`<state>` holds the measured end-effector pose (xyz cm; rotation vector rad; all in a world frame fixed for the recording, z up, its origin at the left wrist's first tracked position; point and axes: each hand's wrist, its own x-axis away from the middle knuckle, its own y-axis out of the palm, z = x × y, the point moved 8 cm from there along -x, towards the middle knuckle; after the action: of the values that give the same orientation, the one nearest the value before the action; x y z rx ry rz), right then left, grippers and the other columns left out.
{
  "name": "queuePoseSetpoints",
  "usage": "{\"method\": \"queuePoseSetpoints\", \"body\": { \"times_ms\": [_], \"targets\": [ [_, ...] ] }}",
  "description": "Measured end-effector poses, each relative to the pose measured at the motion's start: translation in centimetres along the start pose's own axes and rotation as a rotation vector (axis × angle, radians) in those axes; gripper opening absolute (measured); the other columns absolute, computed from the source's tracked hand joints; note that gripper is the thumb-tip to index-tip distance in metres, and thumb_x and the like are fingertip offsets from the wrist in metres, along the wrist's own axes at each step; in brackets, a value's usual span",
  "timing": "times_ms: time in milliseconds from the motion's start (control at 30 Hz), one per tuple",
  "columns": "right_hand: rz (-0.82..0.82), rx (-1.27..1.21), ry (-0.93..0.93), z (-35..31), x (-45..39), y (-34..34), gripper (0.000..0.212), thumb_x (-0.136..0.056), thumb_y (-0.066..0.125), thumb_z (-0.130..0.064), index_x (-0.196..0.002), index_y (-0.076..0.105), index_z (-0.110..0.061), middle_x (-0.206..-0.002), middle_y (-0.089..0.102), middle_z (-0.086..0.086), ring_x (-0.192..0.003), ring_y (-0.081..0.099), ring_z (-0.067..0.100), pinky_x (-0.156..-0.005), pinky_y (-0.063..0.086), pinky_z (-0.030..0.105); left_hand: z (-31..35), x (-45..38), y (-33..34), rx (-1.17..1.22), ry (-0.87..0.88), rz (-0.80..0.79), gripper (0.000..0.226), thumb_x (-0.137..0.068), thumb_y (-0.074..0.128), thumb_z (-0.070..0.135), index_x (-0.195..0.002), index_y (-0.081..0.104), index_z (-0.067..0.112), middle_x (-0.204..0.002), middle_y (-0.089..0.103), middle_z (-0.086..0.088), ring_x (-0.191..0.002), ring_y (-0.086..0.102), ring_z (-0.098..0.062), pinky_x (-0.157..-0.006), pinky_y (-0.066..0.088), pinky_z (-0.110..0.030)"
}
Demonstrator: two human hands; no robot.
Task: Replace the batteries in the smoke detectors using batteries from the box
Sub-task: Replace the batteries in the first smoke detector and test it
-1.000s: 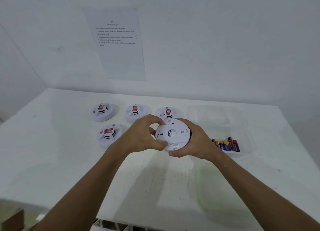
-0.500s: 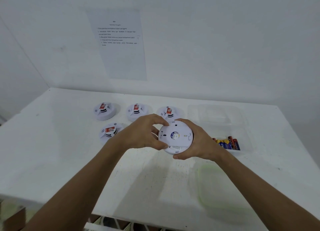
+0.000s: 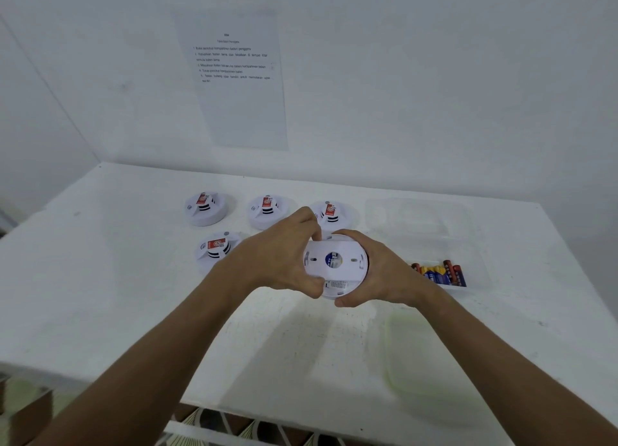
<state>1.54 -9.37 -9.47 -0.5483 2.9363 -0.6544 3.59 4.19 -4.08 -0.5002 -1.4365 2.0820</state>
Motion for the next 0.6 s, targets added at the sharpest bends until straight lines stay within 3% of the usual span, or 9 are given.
{"method": "queuePoseSetpoints", "body": {
  "times_ms": [200,367,500,600],
  "targets": [
    [-0.050,-0.018,0.022,-0.2,-0.3,0.4,0.092,-0.056,0.093,-0.002,-0.133,0.051,-0.029,-0.121,0.065,-0.009,-0.111,0.063,0.013,-0.093,0.057,0.037,-0.4,0.4,0.1,0.014,0.013,0.027,0.070,-0.050,0.067,0.061,-0.104,0.051,0.019,-0.099,0.044,0.009,-0.083,0.047,-0.009,-0.067,0.047,-0.022],
    [-0.110,-0.063,0.025,-0.4,-0.4,0.4,0.093,-0.059,0.089,0.009,-0.137,0.049,-0.021,-0.124,0.064,-0.006,-0.112,0.062,0.011,-0.085,0.056,0.027,-0.9,0.4,0.6,0.076,0.015,0.044,0.071,-0.048,0.062,0.065,-0.102,0.052,0.020,-0.098,0.044,0.011,-0.085,0.047,-0.005,-0.069,0.046,-0.018],
    [-0.044,-0.077,0.055,0.3,-0.8,0.3,0.089,-0.058,0.092,0.000,-0.132,0.051,-0.026,-0.120,0.065,-0.003,-0.111,0.064,0.019,-0.087,0.060,0.038,-1.5,0.5,0.2,0.105,-0.002,0.165,0.070,-0.049,0.063,0.064,-0.101,0.051,0.019,-0.098,0.046,0.008,-0.085,0.049,-0.011,-0.069,0.048,-0.025],
    [-0.037,-0.101,0.078,0.9,-0.5,0.2,0.089,-0.058,0.093,0.001,-0.131,0.051,-0.028,-0.118,0.067,-0.005,-0.109,0.066,0.016,-0.086,0.060,0.037,-3.1,0.8,-0.2,0.219,-0.027,0.254,0.065,-0.050,0.071,0.057,-0.099,0.056,0.018,-0.098,0.050,0.007,-0.087,0.052,-0.011,-0.075,0.051,-0.029]
  ]
}}
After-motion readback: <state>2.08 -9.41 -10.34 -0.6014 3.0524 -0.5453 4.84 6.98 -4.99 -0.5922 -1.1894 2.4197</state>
